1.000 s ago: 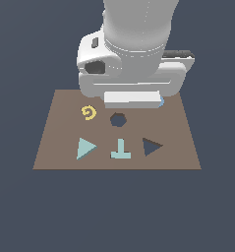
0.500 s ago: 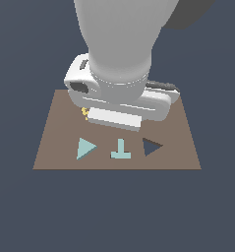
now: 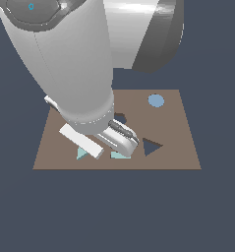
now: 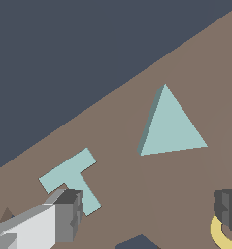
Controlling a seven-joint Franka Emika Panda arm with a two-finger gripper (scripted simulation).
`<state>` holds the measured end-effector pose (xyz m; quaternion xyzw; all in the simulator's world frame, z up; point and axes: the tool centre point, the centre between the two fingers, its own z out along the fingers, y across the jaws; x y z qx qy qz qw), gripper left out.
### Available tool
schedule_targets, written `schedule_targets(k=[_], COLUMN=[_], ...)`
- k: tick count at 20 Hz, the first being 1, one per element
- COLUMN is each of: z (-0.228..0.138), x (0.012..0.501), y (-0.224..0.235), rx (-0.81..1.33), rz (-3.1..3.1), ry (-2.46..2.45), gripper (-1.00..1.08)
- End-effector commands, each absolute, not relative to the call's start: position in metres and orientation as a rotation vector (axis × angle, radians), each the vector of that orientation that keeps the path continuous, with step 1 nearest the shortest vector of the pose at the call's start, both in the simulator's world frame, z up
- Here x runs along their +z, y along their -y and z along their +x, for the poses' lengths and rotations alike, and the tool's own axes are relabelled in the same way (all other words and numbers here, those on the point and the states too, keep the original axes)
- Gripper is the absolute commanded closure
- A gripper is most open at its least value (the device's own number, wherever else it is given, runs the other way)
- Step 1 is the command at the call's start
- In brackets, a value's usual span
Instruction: Insert a designated object into the corresponding slot on a board.
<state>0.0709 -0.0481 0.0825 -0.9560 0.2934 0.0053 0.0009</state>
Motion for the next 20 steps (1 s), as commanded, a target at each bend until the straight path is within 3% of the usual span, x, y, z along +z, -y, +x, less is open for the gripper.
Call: schedule_targets(k=[1, 11, 20], z=[0.077, 0.084, 0.084], x=[0.074, 0.053, 0.050], y=[0.062, 0.098, 0.103], rx=[0.011, 0.001, 0.000], rz=[-2.959, -2.831, -2.813], ry=[-1.052, -1.362, -1.400], gripper=[-0.92, -0.92, -0.92])
